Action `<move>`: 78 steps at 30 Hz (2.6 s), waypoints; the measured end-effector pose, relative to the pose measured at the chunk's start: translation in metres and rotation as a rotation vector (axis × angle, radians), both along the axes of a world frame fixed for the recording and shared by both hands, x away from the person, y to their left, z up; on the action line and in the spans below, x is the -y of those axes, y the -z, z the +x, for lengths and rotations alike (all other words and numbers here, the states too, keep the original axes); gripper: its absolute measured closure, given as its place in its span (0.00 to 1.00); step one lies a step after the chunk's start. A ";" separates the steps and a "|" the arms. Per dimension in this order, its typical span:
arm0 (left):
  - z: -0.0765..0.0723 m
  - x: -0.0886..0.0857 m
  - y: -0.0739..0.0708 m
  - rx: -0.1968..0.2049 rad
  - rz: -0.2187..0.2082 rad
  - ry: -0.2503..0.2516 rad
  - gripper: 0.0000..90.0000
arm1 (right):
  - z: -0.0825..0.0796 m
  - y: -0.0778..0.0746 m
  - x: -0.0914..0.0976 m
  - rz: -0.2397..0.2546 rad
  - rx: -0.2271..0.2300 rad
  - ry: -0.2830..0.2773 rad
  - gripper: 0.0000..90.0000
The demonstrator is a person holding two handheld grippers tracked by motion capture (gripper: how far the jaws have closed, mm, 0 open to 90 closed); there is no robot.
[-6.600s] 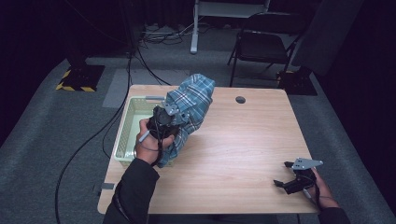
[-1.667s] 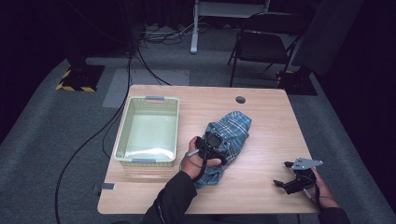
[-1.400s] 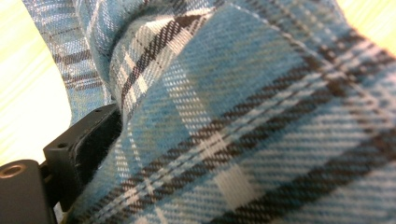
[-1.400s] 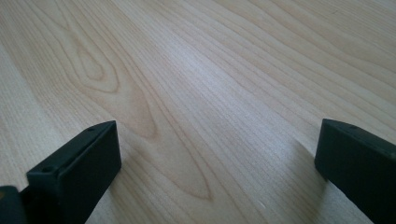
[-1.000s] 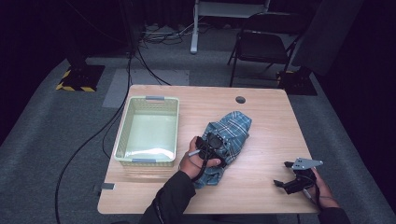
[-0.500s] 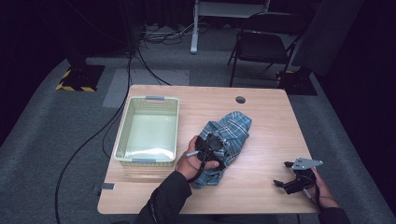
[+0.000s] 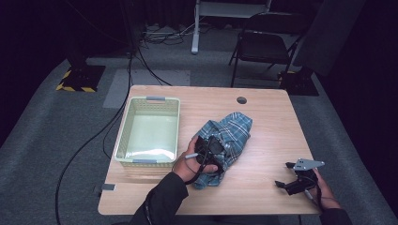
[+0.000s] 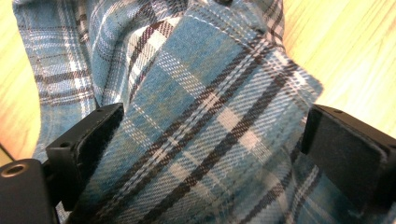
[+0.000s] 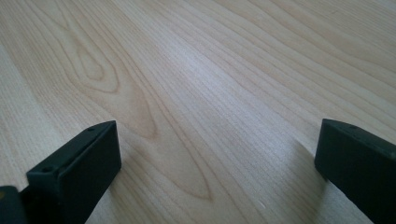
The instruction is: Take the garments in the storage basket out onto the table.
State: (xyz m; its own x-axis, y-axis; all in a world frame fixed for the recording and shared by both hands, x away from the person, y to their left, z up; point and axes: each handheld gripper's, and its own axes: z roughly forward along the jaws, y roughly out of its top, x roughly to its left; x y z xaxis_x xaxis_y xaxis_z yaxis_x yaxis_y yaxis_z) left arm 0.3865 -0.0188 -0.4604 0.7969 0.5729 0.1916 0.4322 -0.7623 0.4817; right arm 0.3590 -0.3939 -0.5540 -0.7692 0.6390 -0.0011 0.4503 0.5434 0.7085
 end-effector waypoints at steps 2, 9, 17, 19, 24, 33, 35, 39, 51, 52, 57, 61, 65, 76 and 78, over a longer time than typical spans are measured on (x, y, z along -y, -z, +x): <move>-0.003 -0.001 -0.001 0.010 0.006 0.004 0.08 | 0.000 0.000 0.000 0.000 0.000 0.000 0.00; -0.016 -0.009 -0.005 0.049 0.001 0.035 0.08 | 0.000 0.000 0.000 0.000 0.000 0.000 0.00; -0.031 -0.015 -0.014 0.089 -0.021 0.086 0.08 | 0.000 0.000 0.000 0.000 0.000 0.000 0.00; -0.035 -0.017 -0.015 0.096 -0.027 0.094 0.08 | 0.000 0.000 0.000 0.000 0.000 0.000 0.00; -0.042 -0.022 -0.017 0.113 -0.022 0.090 0.07 | 0.000 0.000 0.000 0.000 0.000 0.000 0.00; -0.051 -0.039 -0.020 0.131 -0.041 0.072 0.06 | 0.000 0.000 0.000 0.000 0.000 0.000 0.00; -0.054 -0.043 -0.019 0.130 -0.043 0.072 0.06 | 0.000 0.000 0.000 0.000 0.000 0.000 0.00; -0.060 -0.050 -0.016 0.130 -0.040 0.070 0.05 | 0.000 0.000 0.000 0.000 0.000 0.000 0.00; -0.071 -0.068 -0.006 0.129 -0.031 0.055 0.05 | 0.000 0.000 0.000 0.000 0.000 0.000 0.00; -0.071 -0.070 -0.005 0.128 -0.030 0.050 0.05 | 0.000 0.000 0.000 0.000 0.000 0.000 0.00; -0.074 -0.078 0.002 0.115 -0.019 0.044 0.05 | 0.000 0.000 0.000 0.000 0.000 0.000 0.00; -0.077 -0.084 0.009 0.108 0.001 0.033 0.05 | 0.000 0.000 0.000 0.000 0.000 0.000 0.00; -0.079 -0.090 0.015 0.107 0.023 0.020 0.05 | 0.000 0.000 0.000 0.000 0.001 0.001 0.00; -0.088 -0.108 0.032 0.069 0.039 -0.022 0.06 | -0.001 0.000 0.000 -0.001 0.001 0.003 0.00; -0.089 -0.111 0.036 0.057 0.039 -0.030 0.05 | -0.001 0.000 0.000 -0.001 0.001 0.003 0.00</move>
